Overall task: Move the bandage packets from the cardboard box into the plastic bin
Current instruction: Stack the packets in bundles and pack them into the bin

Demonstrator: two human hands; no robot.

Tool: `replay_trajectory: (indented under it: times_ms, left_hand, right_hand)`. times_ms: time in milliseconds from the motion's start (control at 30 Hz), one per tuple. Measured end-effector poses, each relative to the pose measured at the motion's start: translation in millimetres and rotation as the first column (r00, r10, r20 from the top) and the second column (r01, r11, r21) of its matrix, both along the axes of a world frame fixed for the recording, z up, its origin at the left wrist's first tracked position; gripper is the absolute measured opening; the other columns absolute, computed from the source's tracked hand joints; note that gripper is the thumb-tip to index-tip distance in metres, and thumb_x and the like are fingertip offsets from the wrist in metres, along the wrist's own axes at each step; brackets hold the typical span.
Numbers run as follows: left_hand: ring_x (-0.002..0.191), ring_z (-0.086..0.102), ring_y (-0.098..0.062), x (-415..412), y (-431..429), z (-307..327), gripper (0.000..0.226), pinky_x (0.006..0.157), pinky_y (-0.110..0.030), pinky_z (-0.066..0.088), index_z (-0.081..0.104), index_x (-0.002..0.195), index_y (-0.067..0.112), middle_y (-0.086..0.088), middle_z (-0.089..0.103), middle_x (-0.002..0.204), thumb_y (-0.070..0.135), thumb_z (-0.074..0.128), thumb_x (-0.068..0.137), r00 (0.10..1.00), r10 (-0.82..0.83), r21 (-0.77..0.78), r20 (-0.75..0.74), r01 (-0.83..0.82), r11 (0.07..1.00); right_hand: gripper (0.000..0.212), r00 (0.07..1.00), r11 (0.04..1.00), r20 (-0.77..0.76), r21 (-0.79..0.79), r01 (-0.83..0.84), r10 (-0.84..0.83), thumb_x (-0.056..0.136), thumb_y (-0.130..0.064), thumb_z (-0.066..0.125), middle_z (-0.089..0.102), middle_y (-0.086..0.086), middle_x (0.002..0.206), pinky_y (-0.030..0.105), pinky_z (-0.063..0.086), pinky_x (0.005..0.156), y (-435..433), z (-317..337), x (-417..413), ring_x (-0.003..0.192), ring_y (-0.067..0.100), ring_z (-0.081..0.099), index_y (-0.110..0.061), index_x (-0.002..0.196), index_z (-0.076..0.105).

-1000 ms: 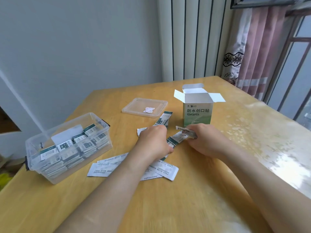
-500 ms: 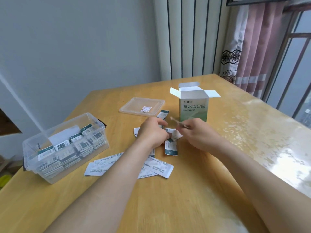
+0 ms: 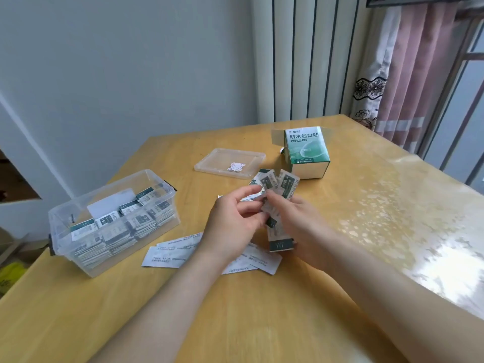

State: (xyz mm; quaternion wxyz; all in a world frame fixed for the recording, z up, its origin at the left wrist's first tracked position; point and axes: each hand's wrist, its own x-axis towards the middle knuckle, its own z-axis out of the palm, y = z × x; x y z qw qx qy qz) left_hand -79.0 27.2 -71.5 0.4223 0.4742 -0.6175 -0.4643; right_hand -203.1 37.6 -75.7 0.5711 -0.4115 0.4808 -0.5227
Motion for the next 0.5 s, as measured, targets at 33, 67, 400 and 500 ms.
replay_trajectory:
  times_ms: [33, 67, 400, 500]
  left_hand:
    - [0.089, 0.071, -0.008, 3, -2, 0, 0.041, 0.082, -0.024, 0.056, 0.060, 0.122, 0.021, 0.003, 0.075, 0.099, 0.001, 0.066, 0.087, 0.999, 0.016, -0.033, 0.037, -0.014, 0.999]
    - [0.088, 0.071, -0.009, 5, -4, 0, 0.038, 0.084, -0.026, 0.056, 0.061, 0.121, 0.021, 0.005, 0.075, 0.097, 0.002, 0.065, 0.088, 0.996, 0.048, -0.070, 0.077, -0.042, 0.997]
    - [0.131, 0.040, -0.024, 10, -63, -1, 0.052, 0.100, -0.034, 0.036, 0.042, 0.140, 0.020, -0.001, 0.048, 0.143, 0.040, 0.054, 0.093, 0.519, 0.128, -0.128, 0.845, -0.036, 0.991]
    - [0.123, 0.049, -0.023, 10, -76, 0, 0.055, 0.100, -0.036, 0.043, 0.048, 0.136, 0.020, -0.001, 0.055, 0.134, 0.038, 0.065, 0.087, 0.540, 0.175, -0.138, 0.823, -0.108, 0.985]
  right_hand:
    - [0.022, 0.999, 1.000, 0.034, 0.013, 0.008, -0.009, 0.098, -0.024, 0.050, 0.070, 0.008, 0.082, 0.031, 0.048, 0.066, -1, 1, -1, 0.071, 0.019, 0.064, -0.013, 0.092, 0.068]
    - [0.022, 0.996, 0.999, 0.083, 0.026, 0.021, -0.023, 0.098, -0.020, 0.048, 0.067, 0.012, 0.081, 0.036, 0.047, 0.070, -2, 3, -2, 0.073, 0.024, 0.064, -0.009, 0.094, 0.066]
    - [0.015, 0.991, 0.980, 0.130, 0.201, -0.008, -0.018, 0.093, -0.021, 0.056, 0.037, -0.001, 0.056, 0.022, 0.023, 0.043, -14, 11, -34, 0.045, 0.011, 0.029, -0.016, 0.107, 0.056]
    - [0.022, 0.989, 0.977, 0.147, 0.214, -0.023, -0.009, 0.092, -0.027, 0.057, 0.037, -0.001, 0.058, 0.022, 0.024, 0.043, -14, 11, -37, 0.045, 0.012, 0.029, -0.016, 0.111, 0.055]
